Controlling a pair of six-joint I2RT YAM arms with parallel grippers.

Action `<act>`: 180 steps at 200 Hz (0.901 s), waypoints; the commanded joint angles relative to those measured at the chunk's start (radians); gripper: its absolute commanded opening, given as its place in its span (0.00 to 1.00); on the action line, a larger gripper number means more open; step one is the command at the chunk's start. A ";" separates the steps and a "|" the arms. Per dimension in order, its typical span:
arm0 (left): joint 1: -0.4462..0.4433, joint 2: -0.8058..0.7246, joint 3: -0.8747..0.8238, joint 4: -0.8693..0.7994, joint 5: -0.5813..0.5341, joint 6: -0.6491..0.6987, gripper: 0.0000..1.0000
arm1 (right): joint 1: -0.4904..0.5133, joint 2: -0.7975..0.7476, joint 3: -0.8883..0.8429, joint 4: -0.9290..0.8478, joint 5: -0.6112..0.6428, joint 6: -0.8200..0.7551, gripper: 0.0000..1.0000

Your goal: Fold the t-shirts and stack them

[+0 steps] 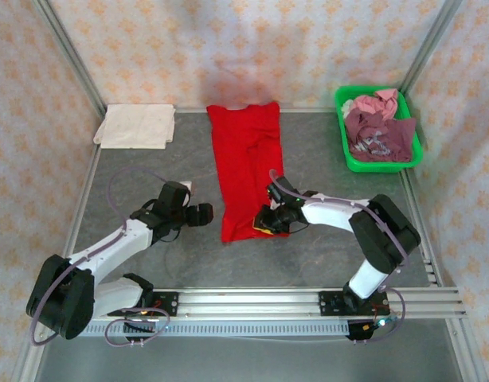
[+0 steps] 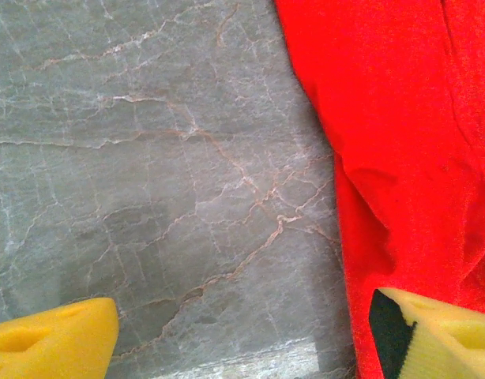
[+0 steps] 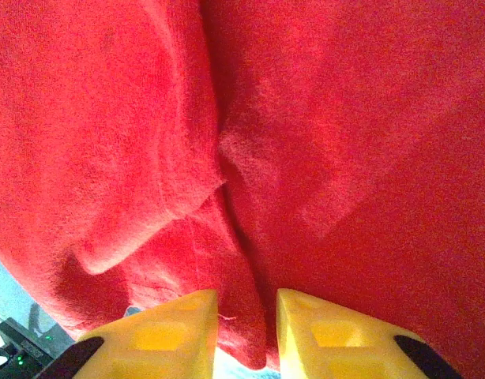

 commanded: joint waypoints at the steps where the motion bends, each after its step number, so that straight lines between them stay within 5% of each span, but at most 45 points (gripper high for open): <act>1: -0.001 0.011 0.001 0.017 -0.027 0.000 0.84 | 0.014 0.016 0.031 0.024 -0.012 0.019 0.24; 75: -0.001 0.004 -0.014 0.023 -0.038 -0.004 0.84 | 0.019 -0.026 0.069 -0.035 -0.009 0.017 0.01; 180: 0.000 -0.037 -0.031 0.015 -0.088 -0.004 0.85 | 0.020 -0.239 0.055 -0.136 -0.051 0.067 0.00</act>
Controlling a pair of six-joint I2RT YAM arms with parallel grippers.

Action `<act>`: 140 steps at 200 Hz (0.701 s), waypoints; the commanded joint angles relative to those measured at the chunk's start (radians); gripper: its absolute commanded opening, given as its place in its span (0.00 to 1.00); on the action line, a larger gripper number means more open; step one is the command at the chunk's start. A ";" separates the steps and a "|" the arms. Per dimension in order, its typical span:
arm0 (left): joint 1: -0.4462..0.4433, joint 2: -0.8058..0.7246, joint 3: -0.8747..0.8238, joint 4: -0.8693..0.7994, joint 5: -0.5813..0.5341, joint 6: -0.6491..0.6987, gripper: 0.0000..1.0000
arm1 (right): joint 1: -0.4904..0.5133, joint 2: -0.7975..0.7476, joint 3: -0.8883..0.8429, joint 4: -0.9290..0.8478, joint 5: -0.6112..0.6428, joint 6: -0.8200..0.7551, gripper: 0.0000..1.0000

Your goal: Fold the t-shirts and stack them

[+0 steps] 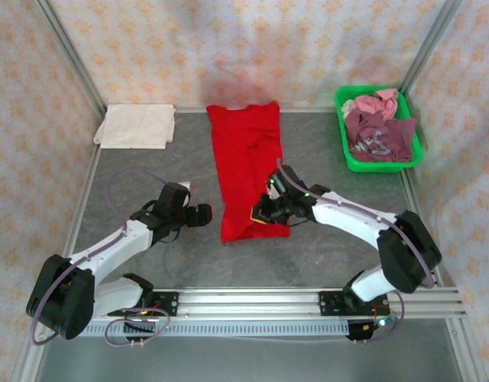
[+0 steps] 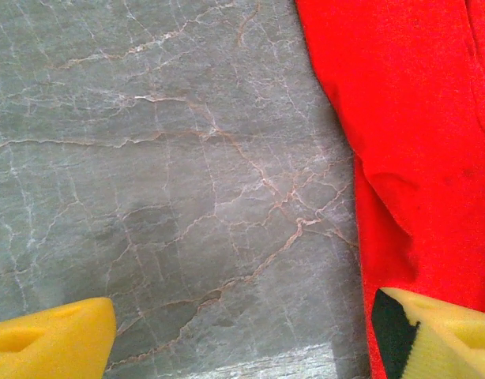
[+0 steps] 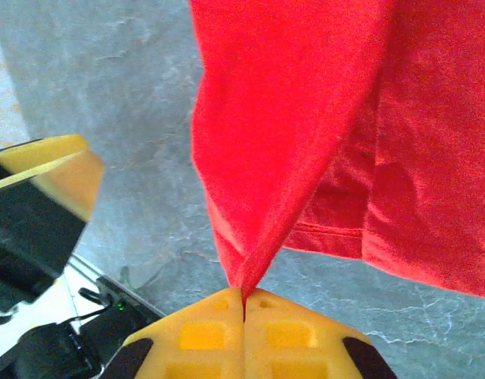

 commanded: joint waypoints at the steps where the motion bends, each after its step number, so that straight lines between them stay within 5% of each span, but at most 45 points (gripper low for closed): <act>1: -0.001 -0.028 -0.016 0.009 -0.046 -0.004 0.85 | 0.005 -0.038 -0.024 -0.035 -0.002 0.021 0.00; 114: 0.000 -0.070 -0.036 0.000 -0.053 -0.019 0.88 | 0.007 0.018 -0.221 0.047 0.041 -0.001 0.00; 140: 0.000 -0.050 -0.018 0.039 -0.005 -0.019 0.88 | 0.007 0.012 -0.171 -0.032 0.089 -0.049 0.21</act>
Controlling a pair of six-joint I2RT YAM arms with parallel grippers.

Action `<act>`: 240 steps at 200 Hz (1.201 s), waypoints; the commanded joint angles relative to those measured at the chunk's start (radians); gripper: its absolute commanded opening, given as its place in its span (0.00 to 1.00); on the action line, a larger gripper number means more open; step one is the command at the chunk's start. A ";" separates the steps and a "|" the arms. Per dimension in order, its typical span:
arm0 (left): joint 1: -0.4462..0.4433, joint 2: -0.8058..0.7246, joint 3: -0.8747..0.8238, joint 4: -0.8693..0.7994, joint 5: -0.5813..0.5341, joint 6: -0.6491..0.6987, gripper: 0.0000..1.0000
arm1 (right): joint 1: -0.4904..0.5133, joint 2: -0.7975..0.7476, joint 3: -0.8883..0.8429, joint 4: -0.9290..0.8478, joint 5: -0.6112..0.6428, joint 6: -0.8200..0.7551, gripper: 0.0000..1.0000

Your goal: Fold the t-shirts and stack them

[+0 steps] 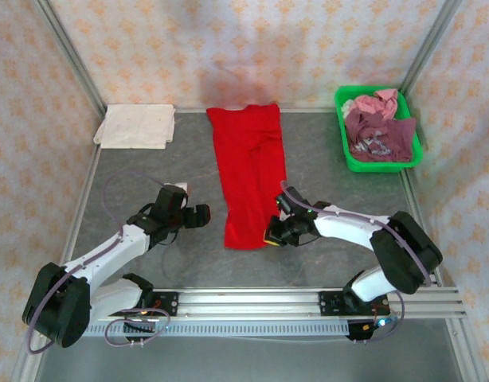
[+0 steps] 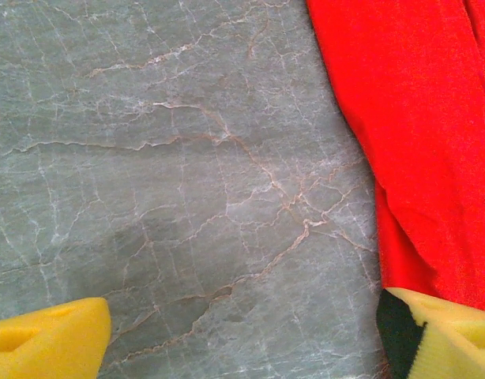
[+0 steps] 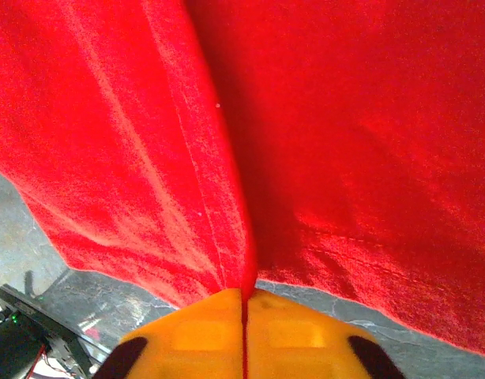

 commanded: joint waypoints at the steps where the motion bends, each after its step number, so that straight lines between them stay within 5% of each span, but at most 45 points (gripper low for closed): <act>1: -0.001 0.002 0.010 0.040 0.019 -0.015 0.88 | 0.007 -0.001 0.054 -0.066 0.057 -0.052 0.22; 51: -0.001 0.190 0.124 0.139 0.137 -0.011 0.69 | -0.037 -0.121 0.220 -0.232 0.422 -0.125 0.36; 108: 0.008 0.528 0.439 0.195 0.108 0.056 0.50 | -0.205 0.267 0.580 -0.170 0.344 -0.283 0.00; 148: 0.061 0.865 0.891 0.034 0.084 0.041 0.35 | -0.298 0.590 0.961 -0.190 0.318 -0.340 0.00; 213: 0.121 1.283 1.556 -0.286 -0.066 0.004 0.30 | -0.378 0.968 1.479 -0.131 0.249 -0.279 0.00; 240: 0.141 1.402 1.694 -0.352 -0.077 -0.054 0.31 | -0.382 1.226 1.883 -0.263 0.159 -0.268 0.00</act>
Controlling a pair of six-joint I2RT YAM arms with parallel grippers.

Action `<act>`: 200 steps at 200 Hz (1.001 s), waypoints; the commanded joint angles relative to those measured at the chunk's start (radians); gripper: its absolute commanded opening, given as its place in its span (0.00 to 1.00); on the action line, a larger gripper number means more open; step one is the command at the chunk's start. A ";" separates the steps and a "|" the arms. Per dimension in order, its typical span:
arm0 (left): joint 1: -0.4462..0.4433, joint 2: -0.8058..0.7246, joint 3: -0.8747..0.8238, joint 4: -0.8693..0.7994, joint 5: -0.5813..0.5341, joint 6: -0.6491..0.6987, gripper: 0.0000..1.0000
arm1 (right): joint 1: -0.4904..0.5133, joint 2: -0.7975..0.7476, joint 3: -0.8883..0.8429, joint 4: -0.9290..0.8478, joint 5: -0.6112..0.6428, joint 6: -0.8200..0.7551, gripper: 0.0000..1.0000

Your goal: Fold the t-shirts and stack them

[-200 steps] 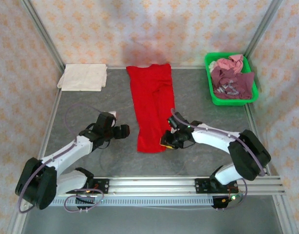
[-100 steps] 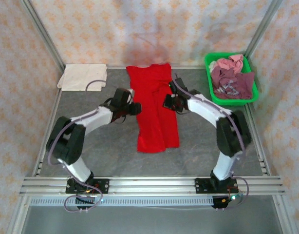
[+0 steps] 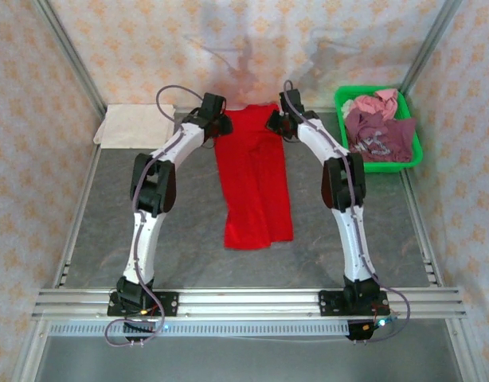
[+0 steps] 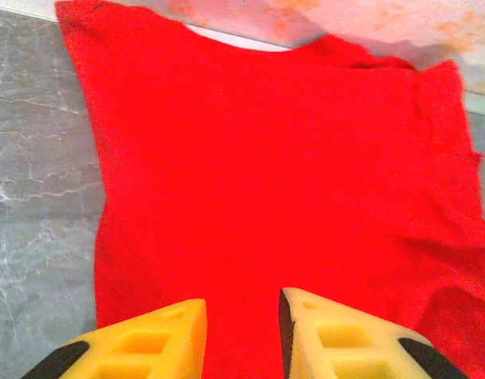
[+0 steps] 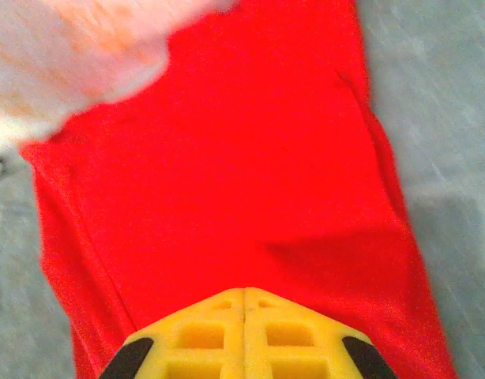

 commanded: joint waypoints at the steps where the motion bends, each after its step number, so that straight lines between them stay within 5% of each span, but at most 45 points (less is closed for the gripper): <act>1: 0.014 0.086 0.097 -0.154 -0.061 -0.054 0.31 | 0.005 0.187 0.285 -0.085 -0.077 0.020 0.00; 17: 0.016 0.142 0.156 -0.158 -0.055 -0.072 0.31 | 0.001 0.293 0.409 -0.094 -0.084 0.059 0.00; 71: 0.019 0.397 0.506 -0.223 0.084 -0.065 0.33 | -0.006 0.287 0.303 -0.010 -0.049 0.161 0.00; 124: 0.052 0.461 0.539 -0.048 0.190 -0.099 0.39 | -0.014 0.237 0.174 0.110 -0.036 0.266 0.00; 149: 0.078 0.455 0.605 -0.051 0.206 -0.091 0.43 | -0.016 0.243 0.288 0.051 -0.091 0.252 0.00; 163: 0.093 0.419 0.623 -0.056 0.220 -0.092 0.53 | -0.015 0.184 0.285 0.042 -0.112 0.233 0.11; 200: 0.092 0.154 0.521 -0.157 0.235 -0.025 0.63 | -0.002 -0.125 0.051 -0.010 -0.155 0.096 0.28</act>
